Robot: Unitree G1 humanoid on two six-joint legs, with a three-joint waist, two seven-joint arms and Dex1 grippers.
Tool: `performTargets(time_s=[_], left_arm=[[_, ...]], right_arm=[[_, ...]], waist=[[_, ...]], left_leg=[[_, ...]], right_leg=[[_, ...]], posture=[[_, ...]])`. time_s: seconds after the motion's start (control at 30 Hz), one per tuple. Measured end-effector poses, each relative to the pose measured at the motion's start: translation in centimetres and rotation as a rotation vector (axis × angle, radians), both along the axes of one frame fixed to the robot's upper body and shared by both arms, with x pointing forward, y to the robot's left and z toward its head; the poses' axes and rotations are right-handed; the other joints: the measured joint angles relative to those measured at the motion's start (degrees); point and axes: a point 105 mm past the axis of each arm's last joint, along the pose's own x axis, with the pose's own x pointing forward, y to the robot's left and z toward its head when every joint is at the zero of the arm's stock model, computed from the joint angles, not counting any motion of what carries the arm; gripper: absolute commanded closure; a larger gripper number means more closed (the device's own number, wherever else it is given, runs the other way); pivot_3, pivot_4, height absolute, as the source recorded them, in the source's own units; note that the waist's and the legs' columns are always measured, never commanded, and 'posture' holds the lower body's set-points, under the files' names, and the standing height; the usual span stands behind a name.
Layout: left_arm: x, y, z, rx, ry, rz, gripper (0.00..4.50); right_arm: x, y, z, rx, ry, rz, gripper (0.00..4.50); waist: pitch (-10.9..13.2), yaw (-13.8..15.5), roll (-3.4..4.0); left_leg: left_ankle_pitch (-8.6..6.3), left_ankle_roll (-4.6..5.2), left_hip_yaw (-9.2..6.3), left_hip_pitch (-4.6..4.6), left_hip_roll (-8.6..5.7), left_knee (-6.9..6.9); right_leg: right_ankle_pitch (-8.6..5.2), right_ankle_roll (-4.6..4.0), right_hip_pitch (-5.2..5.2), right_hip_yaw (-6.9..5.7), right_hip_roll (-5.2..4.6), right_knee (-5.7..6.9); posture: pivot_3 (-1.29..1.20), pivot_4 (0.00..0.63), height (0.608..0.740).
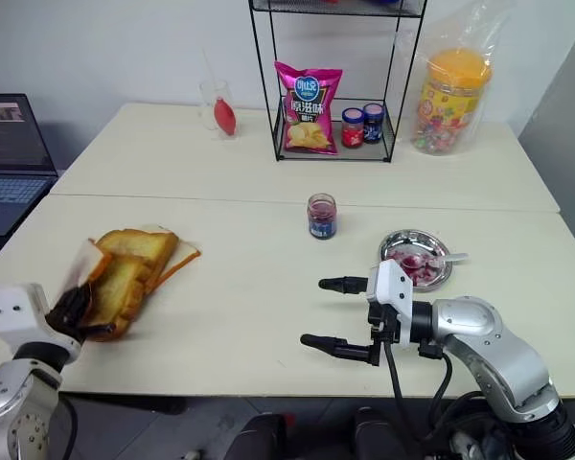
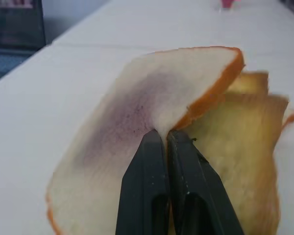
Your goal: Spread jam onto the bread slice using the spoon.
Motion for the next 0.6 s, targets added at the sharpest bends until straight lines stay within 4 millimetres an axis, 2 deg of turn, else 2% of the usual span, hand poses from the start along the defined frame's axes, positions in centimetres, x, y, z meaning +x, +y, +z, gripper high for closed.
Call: performTargets(time_s=[0.1,0.3,0.47,0.53,0.6], left_arm=[[0.4,-0.9,1.4,0.021,-0.047,-0.003,4.49],[1.0,-3.5,2.1,0.090,-0.057,-0.093,4.49],[1.0,-8.2,1.7,0.229,-0.019,-0.366,4.49],[0.5,-11.2,1.3,0.281,-0.001,-0.551,4.49],[-0.2,-13.5,0.8,0.310,0.013,-0.689,4.49]], right_arm=[[0.0,0.2,0.1,0.000,-0.009,0.006,0.00],[0.1,0.2,0.0,-0.001,-0.003,0.004,0.00],[0.1,0.1,-0.1,-0.005,-0.002,0.002,0.00],[0.1,-0.4,-0.3,-0.017,0.011,-0.010,0.00],[0.2,-1.0,-0.4,-0.035,0.013,-0.029,0.00]], waist=[[0.00,-0.04,0.00],[0.01,-0.08,-0.01],[0.01,-0.08,0.00],[0.02,-0.08,0.00],[0.03,-0.06,0.03]], left_leg=[[0.00,0.00,0.00,0.00,0.00,-0.02],[0.00,-0.01,0.00,0.00,0.00,-0.02],[-0.01,-0.01,0.02,-0.01,-0.01,-0.02],[-0.01,-0.01,0.01,-0.04,-0.01,-0.02],[-0.01,0.00,0.01,-0.06,0.00,-0.03]], right_leg=[[0.03,0.05,0.00,0.00,0.01,-0.02],[0.03,0.04,0.00,-0.01,0.04,-0.02],[-0.12,-0.22,-0.01,0.01,0.03,-0.03],[-0.14,-0.25,-0.01,0.01,0.02,-0.08],[-0.15,-0.27,-0.01,0.02,0.01,-0.12]], posture=[[0.00,0.150,0.740],[0.00,0.150,0.740],[0.00,0.150,0.740],[0.00,0.150,0.740],[0.00,0.150,0.740]])
